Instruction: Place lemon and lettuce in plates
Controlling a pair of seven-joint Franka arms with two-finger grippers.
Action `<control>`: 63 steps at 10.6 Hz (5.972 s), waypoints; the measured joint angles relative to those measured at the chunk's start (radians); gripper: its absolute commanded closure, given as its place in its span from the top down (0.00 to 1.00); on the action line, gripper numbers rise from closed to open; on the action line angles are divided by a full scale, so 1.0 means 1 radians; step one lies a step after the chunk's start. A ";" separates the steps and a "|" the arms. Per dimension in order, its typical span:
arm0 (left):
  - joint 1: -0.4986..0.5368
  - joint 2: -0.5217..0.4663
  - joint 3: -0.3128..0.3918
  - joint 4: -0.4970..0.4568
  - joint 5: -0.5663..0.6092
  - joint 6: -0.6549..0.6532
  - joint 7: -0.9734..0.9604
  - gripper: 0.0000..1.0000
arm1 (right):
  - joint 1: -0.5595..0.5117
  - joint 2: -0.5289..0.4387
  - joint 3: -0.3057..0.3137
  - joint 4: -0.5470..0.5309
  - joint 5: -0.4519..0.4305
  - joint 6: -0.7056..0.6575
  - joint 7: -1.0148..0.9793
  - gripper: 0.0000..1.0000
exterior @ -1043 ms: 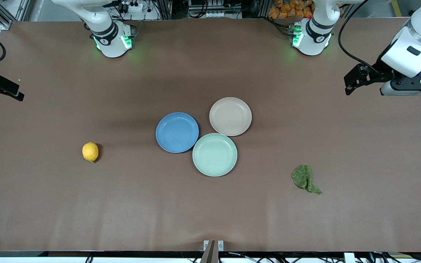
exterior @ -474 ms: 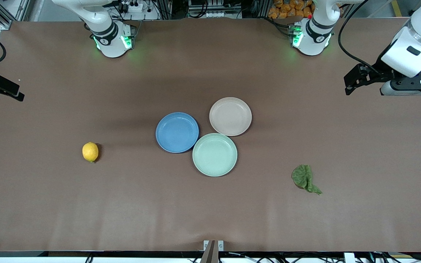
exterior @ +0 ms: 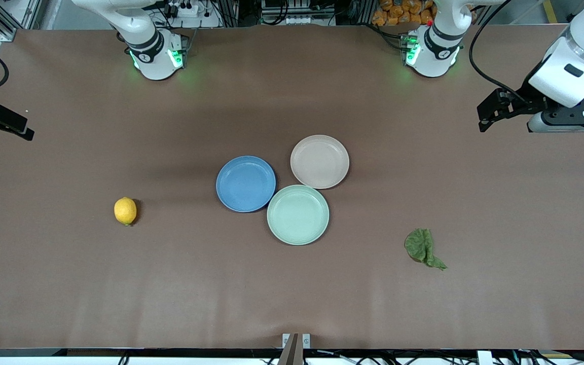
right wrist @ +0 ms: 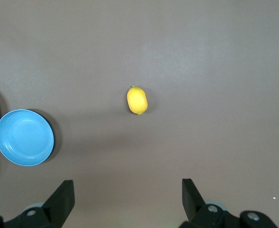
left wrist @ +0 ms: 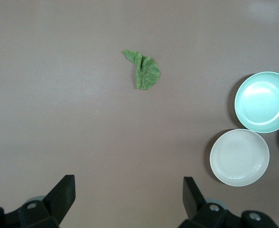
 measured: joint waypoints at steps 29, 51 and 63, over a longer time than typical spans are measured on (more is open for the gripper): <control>0.003 0.140 0.002 -0.007 0.000 0.028 0.000 1.00 | 0.000 0.004 -0.001 0.000 0.000 -0.004 0.000 1.00; -0.028 0.801 0.055 0.092 0.140 0.680 -0.349 1.00 | 0.010 0.219 0.000 -0.381 0.005 0.490 -0.038 1.00; -0.053 0.886 0.063 0.102 0.162 0.771 -0.343 0.03 | 0.024 0.334 0.001 -0.642 0.005 1.003 -0.038 1.00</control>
